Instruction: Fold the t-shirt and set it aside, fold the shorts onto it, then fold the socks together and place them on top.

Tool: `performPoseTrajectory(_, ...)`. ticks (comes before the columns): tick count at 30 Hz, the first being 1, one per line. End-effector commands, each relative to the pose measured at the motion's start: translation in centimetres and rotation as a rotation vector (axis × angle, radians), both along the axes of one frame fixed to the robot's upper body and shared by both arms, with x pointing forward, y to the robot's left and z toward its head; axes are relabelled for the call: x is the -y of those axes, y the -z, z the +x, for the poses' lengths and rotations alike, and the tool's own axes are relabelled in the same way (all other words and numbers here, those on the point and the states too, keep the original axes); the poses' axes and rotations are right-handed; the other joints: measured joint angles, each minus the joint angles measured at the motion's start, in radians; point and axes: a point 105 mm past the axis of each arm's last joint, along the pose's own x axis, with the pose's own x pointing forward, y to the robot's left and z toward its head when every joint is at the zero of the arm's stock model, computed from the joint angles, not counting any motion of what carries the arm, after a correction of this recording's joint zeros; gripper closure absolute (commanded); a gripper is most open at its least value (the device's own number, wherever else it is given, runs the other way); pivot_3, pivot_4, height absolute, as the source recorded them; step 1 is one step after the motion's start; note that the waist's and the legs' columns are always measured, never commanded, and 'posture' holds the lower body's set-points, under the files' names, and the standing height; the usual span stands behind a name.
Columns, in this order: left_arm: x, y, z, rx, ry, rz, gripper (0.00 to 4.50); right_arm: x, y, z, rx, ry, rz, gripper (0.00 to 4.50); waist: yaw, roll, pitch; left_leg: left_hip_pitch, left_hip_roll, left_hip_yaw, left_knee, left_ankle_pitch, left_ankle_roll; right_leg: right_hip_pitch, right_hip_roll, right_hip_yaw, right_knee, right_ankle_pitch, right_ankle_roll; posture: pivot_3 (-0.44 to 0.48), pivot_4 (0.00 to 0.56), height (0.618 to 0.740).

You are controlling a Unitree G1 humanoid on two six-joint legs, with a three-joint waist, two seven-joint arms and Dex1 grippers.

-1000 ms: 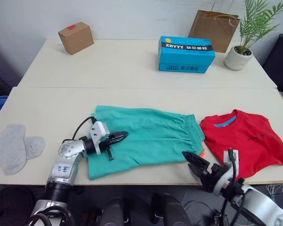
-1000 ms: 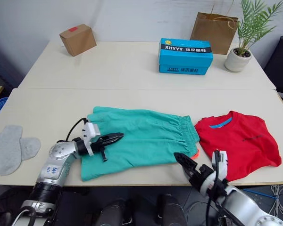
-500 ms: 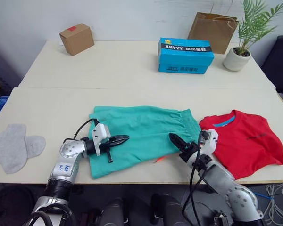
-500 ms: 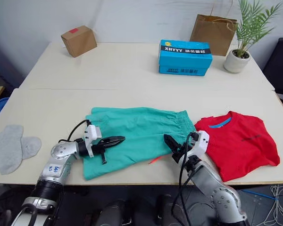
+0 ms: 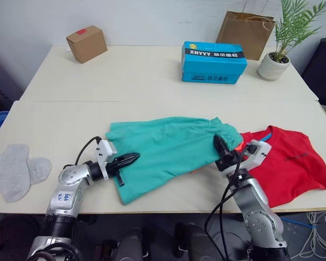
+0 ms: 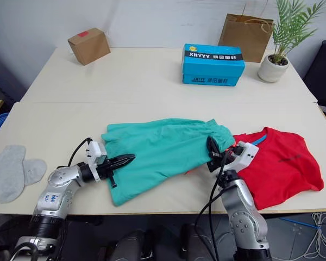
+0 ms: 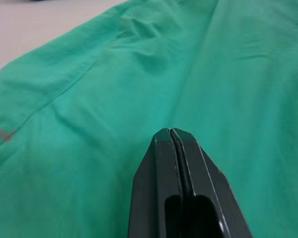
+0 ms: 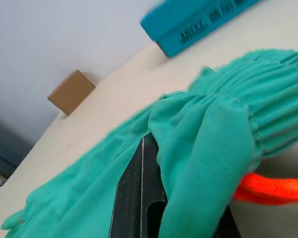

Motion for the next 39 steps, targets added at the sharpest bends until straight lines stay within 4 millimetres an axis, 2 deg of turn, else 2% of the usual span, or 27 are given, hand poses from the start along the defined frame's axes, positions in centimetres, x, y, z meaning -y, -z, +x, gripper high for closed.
performPoseTrajectory(1,-0.2,-0.5,-0.5,-0.002,-0.023,0.017,4.5,-3.1,-3.5,-1.2,0.232,-0.122,-0.28,4.47,-0.004,0.0,0.0,0.0,0.0,0.0,0.0,0.0,0.0,0.0,0.0,0.0,0.0,0.0,0.0,0.0,0.15,0.74)
performPoseTrajectory(2,-0.4,-0.5,-0.4,-0.011,-0.055,0.009,4.5,-5.3,-4.1,-1.8,0.326,-0.223,-0.438,4.47,-0.005,0.0,0.0,0.0,0.0,0.0,0.0,0.0,0.0,0.0,0.0,0.0,0.0,0.0,0.0,0.0,0.15,0.74)
performPoseTrajectory(3,-0.6,-0.5,-0.3,-0.016,-0.078,0.003,4.5,-6.8,-4.3,-2.4,0.389,-0.292,-0.544,4.47,-0.01,0.001,0.001,0.0,0.0,0.0,0.0,-0.001,-0.001,0.0,0.0,0.0,0.0,0.0,0.0,0.0,0.15,0.74)
performPoseTrajectory(5,-0.9,-0.6,-0.2,-0.025,-0.12,-0.01,4.5,-9.0,-4.1,-3.0,0.467,-0.407,-0.668,4.47,-0.014,0.001,0.001,0.0,0.0,0.0,0.0,-0.004,0.0,0.0,0.0,0.0,0.0,0.0,0.0,0.0,0.15,0.74)
performPoseTrajectory(7,-1.1,-0.4,-0.5,-0.04,-0.138,-0.002,4.5,-10.9,-3.5,-3.3,0.488,-0.524,-0.708,4.47,-0.017,0.001,0.001,0.001,0.001,0.0,-0.001,-0.002,0.001,0.0,0.0,-0.001,0.001,-0.001,-0.001,0.0,0.15,0.74)
performPoseTrajectory(12,-1.6,-0.4,-1.0,-0.057,-0.185,-0.002,4.5,-13.4,-3.0,-2.7,0.528,-0.668,-0.764,4.47,-0.018,0.001,0.001,0.001,0.001,0.0,0.0,0.0,-0.003,0.0,0.001,-0.001,0.001,-0.001,-0.002,0.0,0.15,0.74)
performPoseTrajectory(17,-2.3,-0.3,-1.5,-0.103,-0.223,-0.022,4.5,-16.3,-1.8,-2.3,0.483,-0.781,-0.765,4.47,-0.019,0.001,0.001,0.001,0.001,0.0,0.0,0.0,-0.003,0.0,0.0,-0.001,0.002,-0.001,-0.002,0.0,0.15,0.74)
performPoseTrajectory(20,-2.6,-0.9,-2.0,-0.096,-0.232,-0.053,4.5,-17.2,0.1,-2.2,0.369,-0.86,-0.774,4.47,-0.022,0.001,0.001,0.001,0.001,0.0,0.0,0.0,-0.003,0.0,0.0,-0.001,0.002,-0.001,-0.003,0.0,0.15,0.74)
performPoseTrajectory(23,-3.1,-1.6,-2.4,-0.076,-0.245,-0.078,4.5,-17.4,1.0,-2.5,0.29,-0.934,-0.742,4.47,-0.02,0.001,0.001,0.001,0.001,0.0,0.0,0.0,-0.003,0.0,0.0,-0.002,0.002,-0.001,-0.003,0.0,0.15,0.74)
performPoseTrajectory(24,-3.4,-1.9,-2.6,-0.069,-0.253,-0.093,4.5,-17.3,1.2,-2.6,0.239,-0.975,-0.707,4.27,-0.02,0.001,0.001,0.001,0.001,0.0,0.0,0.0,-0.003,0.0,-0.001,-0.001,0.002,-0.001,-0.003,0.0,0.15,0.74)
performPoseTrajectory(26,-4.1,-2.4,-2.7,-0.064,-0.278,-0.117,4.5,-17.2,0.3,-3.2,0.251,-1.082,-0.663,3.86,-0.019,0.001,0.001,0.001,0.001,0.0,0.0,0.0,-0.002,0.0,-0.001,-0.002,0.002,-0.001,-0.003,0.0,0.15,0.74)
performPoseTrajectory(30,-5.2,-2.7,-3.1,-0.067,-0.304,-0.136,4.5,-16.9,-1.3,-2.7,0.246,-1.198,-0.634,2.45,-0.021,0.001,0.001,0.001,0.001,0.0,0.0,-0.003,0.001,0.0,-0.002,-0.002,0.002,-0.001,-0.003,0.0,0.15,0.74)
performPoseTrajectory(32,-6.0,-2.8,-3.3,-0.062,-0.34,-0.152,4.5,-16.3,-1.7,-3.9,0.232,-1.355,-0.633,1.78,-0.021,0.001,0.001,0.001,0.001,0.0,0.0,-0.003,0.001,0.0,-0.002,-0.002,0.002,-0.001,-0.003,0.0,0.15,0.74)
performPoseTrajectory(35,-6.9,-2.9,-3.9,-0.053,-0.407,-0.162,4.5,-14.1,-2.7,-6.0,0.212,-1.548,-0.582,1.78,-0.018,0.001,0.001,0.001,0.001,-0.001,0.0,-0.003,0.001,0.0,-0.002,-0.003,0.001,-0.001,-0.004,0.0,0.15,0.74)
performPoseTrajectory(39,-7.8,-3.5,-5.5,-0.024,-0.512,-0.22,4.5,-11.7,-5.4,-6.2,0.244,-1.554,-0.381,1.78,-0.02,0.001,0.001,0.0,-0.001,-0.001,0.0,-0.006,0.003,0.0,-0.004,-0.003,0.0,-0.001,-0.004,0.0,0.15,0.74)
